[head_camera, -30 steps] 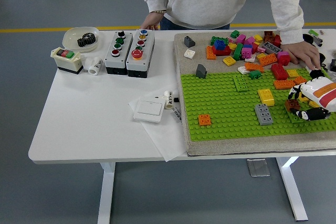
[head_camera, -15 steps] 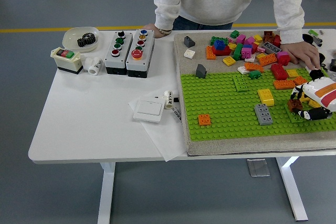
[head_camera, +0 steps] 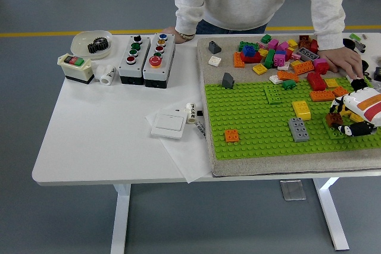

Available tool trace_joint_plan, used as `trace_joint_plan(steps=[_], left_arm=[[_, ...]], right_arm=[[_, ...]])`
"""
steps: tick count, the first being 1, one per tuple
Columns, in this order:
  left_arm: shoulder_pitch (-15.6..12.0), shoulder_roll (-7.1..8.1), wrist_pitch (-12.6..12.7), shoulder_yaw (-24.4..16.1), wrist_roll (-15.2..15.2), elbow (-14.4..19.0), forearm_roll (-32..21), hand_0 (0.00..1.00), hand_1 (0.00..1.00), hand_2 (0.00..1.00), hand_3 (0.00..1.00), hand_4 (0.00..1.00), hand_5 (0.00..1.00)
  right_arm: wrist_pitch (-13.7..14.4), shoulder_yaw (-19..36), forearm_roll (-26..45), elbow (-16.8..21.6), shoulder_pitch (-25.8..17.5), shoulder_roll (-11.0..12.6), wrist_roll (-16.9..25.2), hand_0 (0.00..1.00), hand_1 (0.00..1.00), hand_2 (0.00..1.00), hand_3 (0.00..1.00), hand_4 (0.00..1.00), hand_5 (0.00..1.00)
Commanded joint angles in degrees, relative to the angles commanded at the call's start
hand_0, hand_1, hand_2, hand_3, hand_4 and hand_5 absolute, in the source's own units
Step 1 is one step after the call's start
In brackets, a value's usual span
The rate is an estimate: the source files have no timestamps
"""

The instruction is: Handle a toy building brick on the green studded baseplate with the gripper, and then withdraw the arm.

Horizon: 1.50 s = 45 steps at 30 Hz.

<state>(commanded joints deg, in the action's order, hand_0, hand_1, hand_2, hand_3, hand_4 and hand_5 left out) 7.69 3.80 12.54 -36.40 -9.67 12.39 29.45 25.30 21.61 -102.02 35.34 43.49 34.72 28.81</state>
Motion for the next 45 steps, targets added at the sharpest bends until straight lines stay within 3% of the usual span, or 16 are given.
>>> trace_joint_plan(steps=[31, 45], left_arm=[[0.26, 0.1, -0.12, -0.25, -0.15, 0.03, 0.54, 0.807, 0.825, 0.808, 0.65, 0.709, 0.64], [0.09, 0.12, -0.21, -0.48, -0.35, 0.06, 0.96, 0.806, 0.824, 0.807, 0.65, 0.709, 0.638]], right_arm=[[-1.63, 0.57, -0.68, -0.06, 0.08, 0.01, -0.81, 0.494, 0.519, 0.56, 0.536, 0.696, 0.219], [-1.96, 1.63, -0.67, 0.77, -0.33, -0.01, -0.57, 0.491, 0.548, 0.622, 0.617, 0.771, 0.219]])
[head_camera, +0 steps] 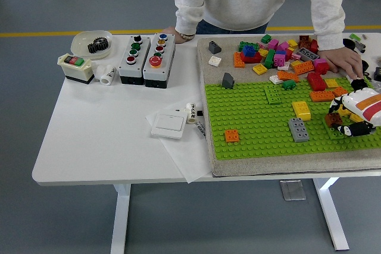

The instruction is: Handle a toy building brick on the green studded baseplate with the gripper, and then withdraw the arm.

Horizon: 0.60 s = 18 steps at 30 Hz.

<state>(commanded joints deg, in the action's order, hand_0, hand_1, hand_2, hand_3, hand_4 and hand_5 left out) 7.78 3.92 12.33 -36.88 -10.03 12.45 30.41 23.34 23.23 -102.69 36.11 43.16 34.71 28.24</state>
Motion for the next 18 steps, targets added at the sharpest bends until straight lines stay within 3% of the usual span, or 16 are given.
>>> trace_joint_plan(steps=[18], left_arm=[[-0.39, -0.03, -0.04, -1.21, -0.45, 0.04, 1.62, 0.804, 0.823, 0.804, 0.65, 0.706, 0.635]], right_arm=[[-0.5, 0.25, -0.12, -0.02, -0.36, 0.18, -0.35, 0.501, 0.572, 0.667, 0.693, 0.831, 0.225]])
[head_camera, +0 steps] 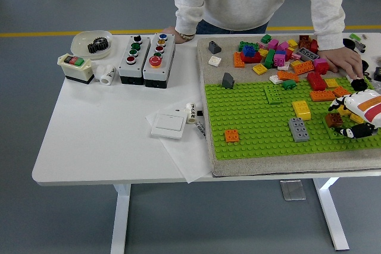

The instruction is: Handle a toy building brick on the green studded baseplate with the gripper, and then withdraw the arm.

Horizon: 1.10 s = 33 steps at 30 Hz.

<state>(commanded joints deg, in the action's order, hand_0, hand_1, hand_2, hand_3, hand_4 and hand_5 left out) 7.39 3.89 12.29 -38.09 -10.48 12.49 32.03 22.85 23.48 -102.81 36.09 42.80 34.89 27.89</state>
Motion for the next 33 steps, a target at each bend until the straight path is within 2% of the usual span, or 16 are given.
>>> trace_joint_plan(steps=[5, 10, 12, 14, 16, 17, 19, 22, 23, 26, 28, 29, 33], left_arm=[[-0.04, -0.01, 0.02, -0.12, -0.03, -0.01, 0.15, 0.804, 0.822, 0.804, 0.65, 0.707, 0.636], [-0.01, 0.09, -0.07, 0.11, 0.06, -0.02, 0.02, 0.804, 0.822, 0.804, 0.65, 0.707, 0.636], [0.01, 0.12, -0.1, 0.18, 0.09, -0.03, -0.03, 0.803, 0.822, 0.804, 0.65, 0.706, 0.636], [0.02, 0.14, -0.1, 0.24, 0.11, -0.04, -0.08, 0.803, 0.822, 0.804, 0.65, 0.706, 0.636], [0.06, 0.17, -0.09, 0.34, 0.13, -0.05, -0.15, 0.803, 0.822, 0.804, 0.65, 0.706, 0.636], [0.07, 0.17, -0.09, 0.35, 0.14, -0.06, -0.16, 0.801, 0.82, 0.803, 0.649, 0.706, 0.636], [0.1, 0.2, -0.1, 0.46, 0.19, -0.07, -0.28, 0.801, 0.82, 0.803, 0.649, 0.706, 0.636], [0.16, 0.23, -0.08, 0.55, 0.27, -0.1, -0.42, 0.801, 0.82, 0.803, 0.649, 0.706, 0.636], [0.17, 0.23, -0.08, 0.56, 0.28, -0.1, -0.43, 0.8, 0.82, 0.803, 0.649, 0.706, 0.635], [0.19, 0.26, -0.11, 0.61, 0.29, -0.11, -0.47, 0.8, 0.82, 0.803, 0.649, 0.706, 0.635], [0.18, 0.26, -0.12, 0.52, 0.26, -0.12, -0.35, 0.8, 0.82, 0.803, 0.649, 0.706, 0.635], [0.17, 0.25, -0.13, 0.44, 0.23, -0.12, -0.26, 0.799, 0.82, 0.803, 0.649, 0.706, 0.635], [0.17, 0.29, -0.14, 0.27, 0.13, -0.13, 0.05, 0.799, 0.82, 0.803, 0.649, 0.706, 0.635]], right_arm=[[-0.09, 1.68, -0.6, 1.24, -0.46, 0.28, -0.06, 0.5, 0.578, 0.676, 0.712, 0.846, 0.234], [-1.01, 6.15, -1.82, 4.97, -1.52, 1.61, -0.54, 0.5, 0.578, 0.676, 0.712, 0.846, 0.234], [-1.59, 7.72, -2.04, 6.47, -1.89, 2.03, -0.98, 0.499, 0.587, 0.689, 0.725, 0.878, 0.254], [-2.52, 9.06, -1.98, 8.12, -2.35, 2.48, -1.52, 0.499, 0.587, 0.689, 0.725, 0.878, 0.254], [-4.84, 11.33, -1.34, 10.77, -3.44, 3.08, -3.22, 0.499, 0.587, 0.689, 0.725, 0.878, 0.254], [-5.25, 11.67, -1.29, 11.18, -3.6, 3.15, -3.49, 0.527, 0.604, 0.692, 0.732, 0.923, 0.307], [-7.08, 13.42, -1.57, 13.3, -4.58, 3.67, -4.97, 0.527, 0.604, 0.692, 0.732, 0.923, 0.307], [-9.68, 16.96, -0.91, 17.71, -7.15, 4.73, -7.12, 0.527, 0.604, 0.692, 0.732, 0.923, 0.307], [-9.95, 17.49, -0.67, 18.5, -7.51, 4.85, -7.36, 0.664, 0.677, 0.722, 0.698, 0.932, 0.575], [-11.56, 21.83, 1.06, 23.6, -11.0, 5.83, -9.69, 0.664, 0.677, 0.722, 0.698, 0.932, 0.575], [-12.32, 23.37, 1.92, 25.59, -12.2, 6.25, -10.36, 0.664, 0.677, 0.722, 0.698, 0.932, 0.575], [-12.64, 23.89, 2.2, 26.34, -12.61, 6.43, -10.58, 0.68, 0.69, 0.724, 0.659, 0.903, 0.637], [-14.15, 25.53, 3.88, 28.76, -14.2, 7.13, -11.16, 0.68, 0.69, 0.724, 0.659, 0.903, 0.637]])
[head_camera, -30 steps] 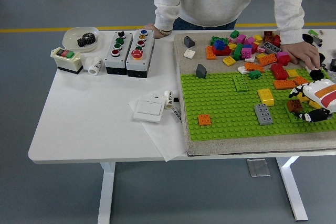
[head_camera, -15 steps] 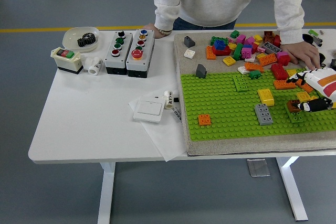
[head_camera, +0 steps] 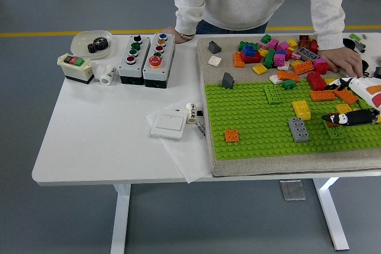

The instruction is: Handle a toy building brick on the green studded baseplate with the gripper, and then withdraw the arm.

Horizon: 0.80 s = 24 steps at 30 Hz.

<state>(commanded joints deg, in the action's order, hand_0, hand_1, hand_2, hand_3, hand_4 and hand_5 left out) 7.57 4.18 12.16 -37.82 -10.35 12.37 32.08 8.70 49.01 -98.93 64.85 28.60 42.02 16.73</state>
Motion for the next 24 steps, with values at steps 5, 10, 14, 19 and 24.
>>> trace_joint_plan(steps=[5, 10, 14, 19, 24], left_arm=[[0.01, 0.06, -0.01, 0.11, -0.02, 0.0, -0.12, 0.799, 0.819, 0.803, 0.65, 0.707, 0.634], [-0.05, 0.05, 0.0, 0.17, -0.03, 0.0, -0.24, 0.8, 0.82, 0.803, 0.652, 0.707, 0.633], [-0.03, 0.03, -0.01, 0.12, -0.05, 0.0, -0.18, 0.8, 0.82, 0.803, 0.653, 0.707, 0.632], [0.01, 0.05, -0.02, 0.21, -0.08, 0.02, -0.22, 0.8, 0.82, 0.803, 0.653, 0.707, 0.632], [-0.06, -0.01, 0.01, 0.27, -0.06, 0.01, -0.37, 0.8, 0.819, 0.803, 0.653, 0.708, 0.63]], right_arm=[[-1.53, 0.34, 0.69, 1.73, -1.83, 0.74, -0.56, 0.688, 0.691, 0.727, 0.647, 0.882, 0.684], [-2.18, 0.32, 0.49, 2.05, -3.03, 0.72, -1.04, 0.688, 0.69, 0.729, 0.654, 0.883, 0.683], [-2.21, 0.29, 0.3, 1.54, -3.42, 0.42, -1.23, 0.684, 0.688, 0.725, 0.651, 0.885, 0.679], [-2.43, -0.52, 0.55, 0.23, -3.32, 0.28, -1.2, 0.684, 0.688, 0.725, 0.651, 0.885, 0.679], [-2.27, -1.08, 0.08, -1.66, -3.4, 0.08, -1.26, 0.686, 0.687, 0.725, 0.658, 0.888, 0.674]])
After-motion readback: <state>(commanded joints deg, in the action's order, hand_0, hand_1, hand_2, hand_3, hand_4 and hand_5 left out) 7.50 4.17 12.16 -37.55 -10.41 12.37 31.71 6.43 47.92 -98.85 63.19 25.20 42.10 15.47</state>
